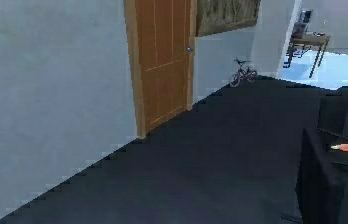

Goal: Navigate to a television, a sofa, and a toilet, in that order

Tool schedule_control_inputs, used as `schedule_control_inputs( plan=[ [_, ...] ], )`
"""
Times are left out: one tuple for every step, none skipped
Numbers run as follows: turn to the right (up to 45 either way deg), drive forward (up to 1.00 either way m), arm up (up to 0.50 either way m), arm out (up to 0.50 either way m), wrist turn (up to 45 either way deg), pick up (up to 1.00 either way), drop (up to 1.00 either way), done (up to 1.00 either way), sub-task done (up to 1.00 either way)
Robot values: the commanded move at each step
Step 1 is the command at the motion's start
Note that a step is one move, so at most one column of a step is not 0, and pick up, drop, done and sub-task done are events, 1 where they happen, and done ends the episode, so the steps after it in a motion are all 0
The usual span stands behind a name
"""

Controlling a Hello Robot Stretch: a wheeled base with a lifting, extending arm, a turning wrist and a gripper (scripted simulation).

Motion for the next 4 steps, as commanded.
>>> schedule_control_inputs(
  plan=[
    [-3.0, 0.00, 0.00, 0.00, 0.0, 0.00, 0.00, 0.00, 0.00],
    [-6.0, 0.00, 0.00, 0.00, 0.0, 0.00, 0.00, 0.00, 0.00],
    [0.0, 0.95, 0.00, 0.00, 0.0, 0.00, 0.00, 0.00, 0.00],
    [45.0, 0.00, 0.00, 0.00, 0.0, 0.00, 0.00, 0.00, 0.00]
  ],
)
